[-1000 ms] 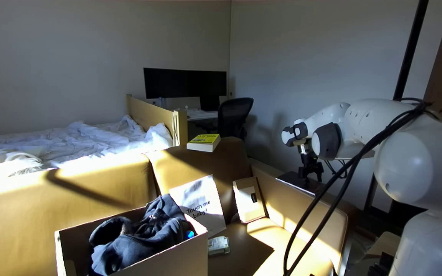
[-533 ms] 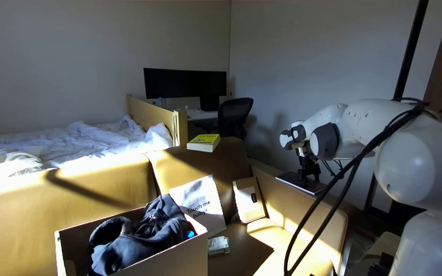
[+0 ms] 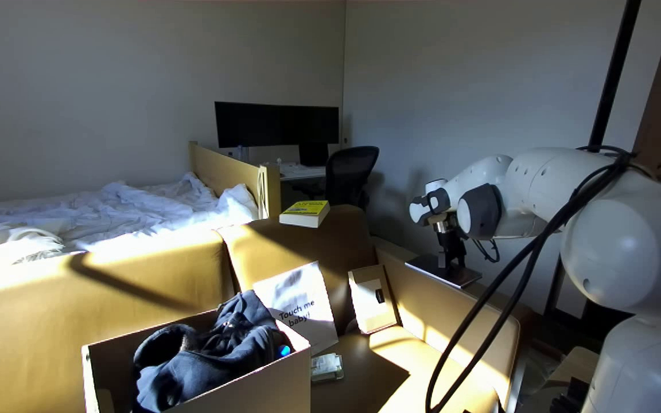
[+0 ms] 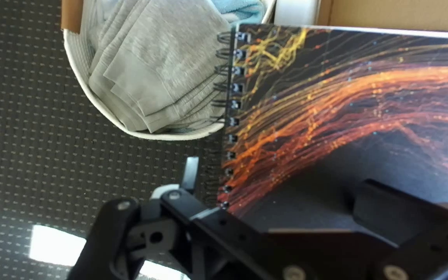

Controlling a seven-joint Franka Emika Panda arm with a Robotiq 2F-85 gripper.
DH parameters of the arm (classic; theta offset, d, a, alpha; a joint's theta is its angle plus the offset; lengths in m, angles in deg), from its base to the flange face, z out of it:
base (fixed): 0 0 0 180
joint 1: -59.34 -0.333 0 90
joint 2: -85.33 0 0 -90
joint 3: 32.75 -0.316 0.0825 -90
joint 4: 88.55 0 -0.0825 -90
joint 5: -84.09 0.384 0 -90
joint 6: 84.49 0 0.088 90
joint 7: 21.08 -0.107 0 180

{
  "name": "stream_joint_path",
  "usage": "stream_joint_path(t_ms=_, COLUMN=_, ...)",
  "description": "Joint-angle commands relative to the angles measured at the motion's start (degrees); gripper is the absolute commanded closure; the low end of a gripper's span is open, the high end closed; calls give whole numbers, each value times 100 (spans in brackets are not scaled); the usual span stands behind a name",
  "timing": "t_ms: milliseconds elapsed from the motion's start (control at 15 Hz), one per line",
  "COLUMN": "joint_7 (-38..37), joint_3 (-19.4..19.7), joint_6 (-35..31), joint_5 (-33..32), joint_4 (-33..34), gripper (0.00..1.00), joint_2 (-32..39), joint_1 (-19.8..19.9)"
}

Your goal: Pick up the book and put it in the box

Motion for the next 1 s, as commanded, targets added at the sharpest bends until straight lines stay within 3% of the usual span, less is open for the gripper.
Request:
stream_joint_path(t_ms=0, joint_7=338, joint_3=-63, joint_6=-326, joint_5=-73, joint_4=-291, gripper=0, joint_2=0, joint_1=-70)
stream_joint_path(t_ms=400, joint_7=758, joint_3=-26, joint_6=-372, joint_5=-128, joint_4=-317, gripper=0, joint_2=-1, joint_1=-120)
stream_joint_path(t_ms=467, joint_7=795, joint_3=-28, joint_6=-321, joint_5=-115, joint_4=-312, gripper=25, joint_2=0, joint_1=-115)
stream_joint_path(t_ms=533, joint_7=800, joint_3=-19, joint_6=-341, joint_5=-117, joint_4=-312, gripper=26, joint_2=-1, joint_1=-119)
stream_joint_path(t_ms=933, joint_7=885, joint_3=-6, joint_6=-289, joint_5=-99, joint_4=-293, gripper=64, joint_2=-12, joint_1=-104)
